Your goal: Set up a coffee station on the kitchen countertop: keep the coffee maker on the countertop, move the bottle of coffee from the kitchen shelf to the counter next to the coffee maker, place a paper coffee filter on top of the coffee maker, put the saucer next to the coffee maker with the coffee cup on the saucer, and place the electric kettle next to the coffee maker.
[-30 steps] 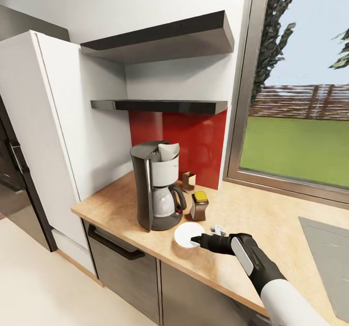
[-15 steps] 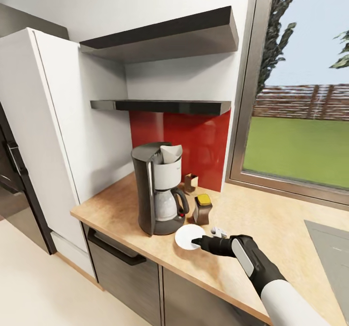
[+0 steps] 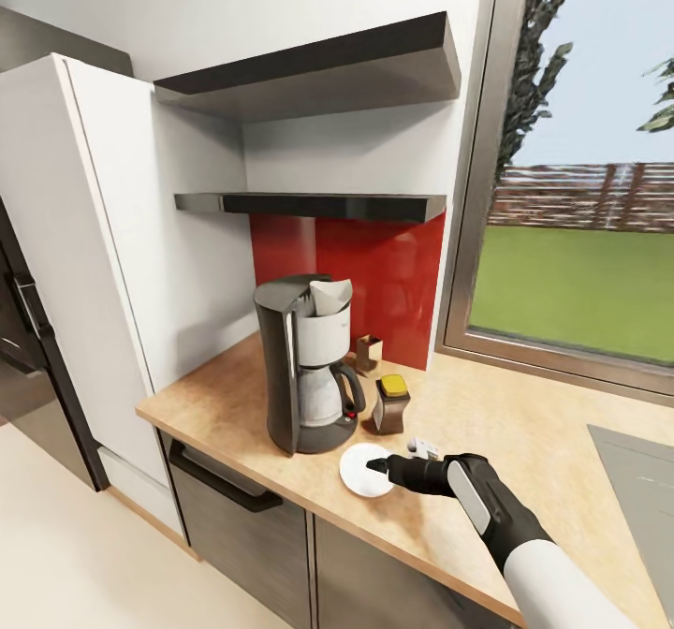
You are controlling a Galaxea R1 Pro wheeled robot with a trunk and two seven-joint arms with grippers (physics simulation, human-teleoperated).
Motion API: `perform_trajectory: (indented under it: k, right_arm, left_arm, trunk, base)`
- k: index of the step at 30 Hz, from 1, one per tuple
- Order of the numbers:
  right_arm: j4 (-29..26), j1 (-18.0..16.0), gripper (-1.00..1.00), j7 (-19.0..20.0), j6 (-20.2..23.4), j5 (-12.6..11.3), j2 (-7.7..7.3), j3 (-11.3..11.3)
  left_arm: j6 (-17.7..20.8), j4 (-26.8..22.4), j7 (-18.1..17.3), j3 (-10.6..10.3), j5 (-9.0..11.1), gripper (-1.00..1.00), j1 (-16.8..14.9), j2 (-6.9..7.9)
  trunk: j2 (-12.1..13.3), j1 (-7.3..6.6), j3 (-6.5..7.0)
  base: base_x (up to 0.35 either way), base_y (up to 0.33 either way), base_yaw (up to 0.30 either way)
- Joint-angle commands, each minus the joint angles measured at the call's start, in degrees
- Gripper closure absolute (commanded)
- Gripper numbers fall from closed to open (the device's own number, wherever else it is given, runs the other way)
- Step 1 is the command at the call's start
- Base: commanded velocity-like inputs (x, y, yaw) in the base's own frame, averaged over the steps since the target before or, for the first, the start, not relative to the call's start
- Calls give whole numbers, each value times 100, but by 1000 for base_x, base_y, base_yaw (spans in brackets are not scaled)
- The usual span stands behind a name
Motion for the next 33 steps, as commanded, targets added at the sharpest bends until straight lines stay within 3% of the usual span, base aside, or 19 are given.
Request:
perform_trajectory:
  k: [1, 8, 18, 33]
  right_arm:
    - [-4, -4, -100, 15, 18, 23, -2, 3]
    - [-4, -4, -100, 18, 18, 23, -2, 3]
    - [-4, -4, -100, 20, 18, 23, -2, 3]
    - [-4, -4, -100, 22, 18, 20, -2, 11]
  left_arm:
    - [14, -8, 5, 21, 22, -100, -2, -1]
    - [12, -8, 5, 20, 18, -100, -1, 2]
    - [14, -8, 5, 17, 17, -100, 0, -4]
    - [6, -7, 5, 25, 26, -100, -2, 3]
  trunk:
    - [-9, 2, -11]
    - [-9, 2, -11]
    - [-9, 2, -11]
    - [-9, 2, -11]
  base:
    - [0, 0, 0]
    - [0, -19, 0]
    - [-19, -243, 0]
    - [-304, -55, 0]
